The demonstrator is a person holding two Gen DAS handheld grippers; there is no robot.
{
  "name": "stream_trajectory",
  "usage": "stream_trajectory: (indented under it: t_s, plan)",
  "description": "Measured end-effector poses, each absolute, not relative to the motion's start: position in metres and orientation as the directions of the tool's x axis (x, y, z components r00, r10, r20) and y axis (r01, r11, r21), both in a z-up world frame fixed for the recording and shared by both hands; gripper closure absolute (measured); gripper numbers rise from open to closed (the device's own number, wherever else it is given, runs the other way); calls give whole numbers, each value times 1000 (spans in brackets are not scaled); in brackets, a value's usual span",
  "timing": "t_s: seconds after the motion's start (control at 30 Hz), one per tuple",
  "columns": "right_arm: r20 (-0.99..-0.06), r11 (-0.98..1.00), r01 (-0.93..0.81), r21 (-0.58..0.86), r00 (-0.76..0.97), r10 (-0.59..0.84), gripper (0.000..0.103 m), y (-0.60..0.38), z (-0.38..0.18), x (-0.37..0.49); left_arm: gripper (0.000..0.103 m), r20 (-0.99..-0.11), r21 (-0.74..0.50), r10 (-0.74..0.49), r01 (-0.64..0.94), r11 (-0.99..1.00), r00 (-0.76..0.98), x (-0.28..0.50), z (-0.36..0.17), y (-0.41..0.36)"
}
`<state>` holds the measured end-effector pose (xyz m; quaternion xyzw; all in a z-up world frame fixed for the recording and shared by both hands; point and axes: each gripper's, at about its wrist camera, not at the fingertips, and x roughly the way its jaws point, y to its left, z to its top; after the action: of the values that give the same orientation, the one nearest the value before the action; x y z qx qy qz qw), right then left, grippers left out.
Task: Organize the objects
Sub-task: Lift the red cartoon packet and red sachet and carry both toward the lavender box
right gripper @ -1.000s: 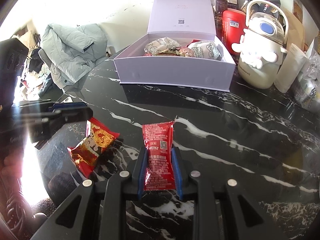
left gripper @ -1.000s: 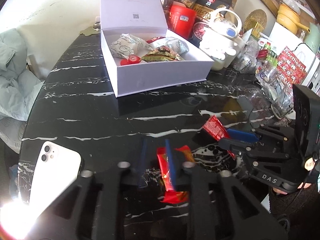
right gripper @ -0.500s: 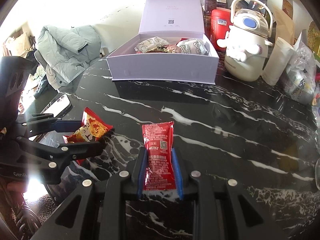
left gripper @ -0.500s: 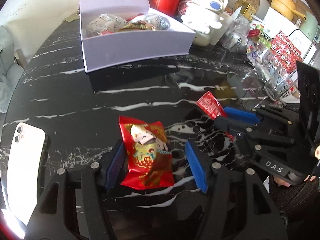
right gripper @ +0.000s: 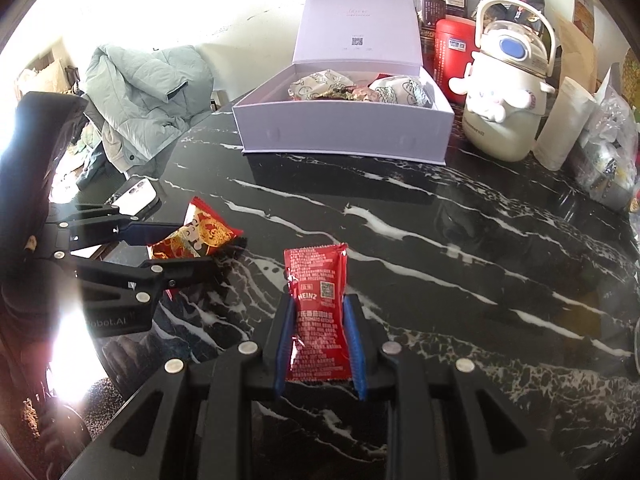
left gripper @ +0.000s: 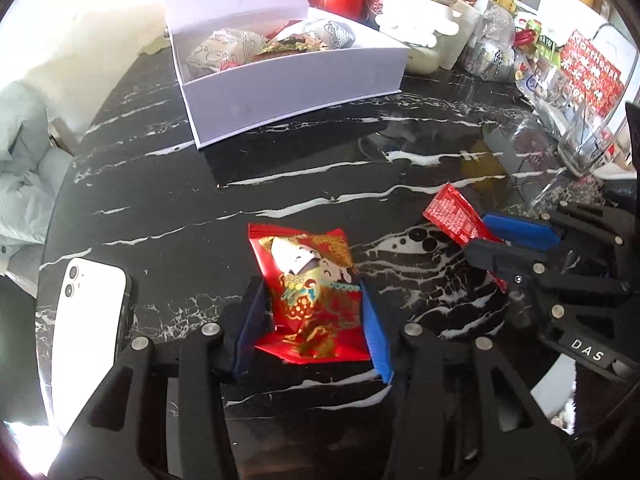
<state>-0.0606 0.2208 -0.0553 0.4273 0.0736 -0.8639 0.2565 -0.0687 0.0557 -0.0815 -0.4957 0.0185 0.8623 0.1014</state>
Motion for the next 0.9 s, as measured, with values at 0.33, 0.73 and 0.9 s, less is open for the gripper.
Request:
stream_trajectory:
  t_s: [0.33, 0.73, 0.9]
  plan:
    - [-741, -850, 524, 60, -547, -390, 78, 214, -28, -63, 58, -813, -48, 137, -170, -984, -566, -77, -48, 44]
    - [-697, -830, 556, 26, -585, -414, 78, 203, 17, -70, 58, -760, -31, 133, -169, -985, -636, -86, -2, 39]
    - [-672, -816, 577, 10, -601, -433, 78, 199, 39, -75, 58, -735, -19, 126, -166, -986, -666, -93, 18, 37]
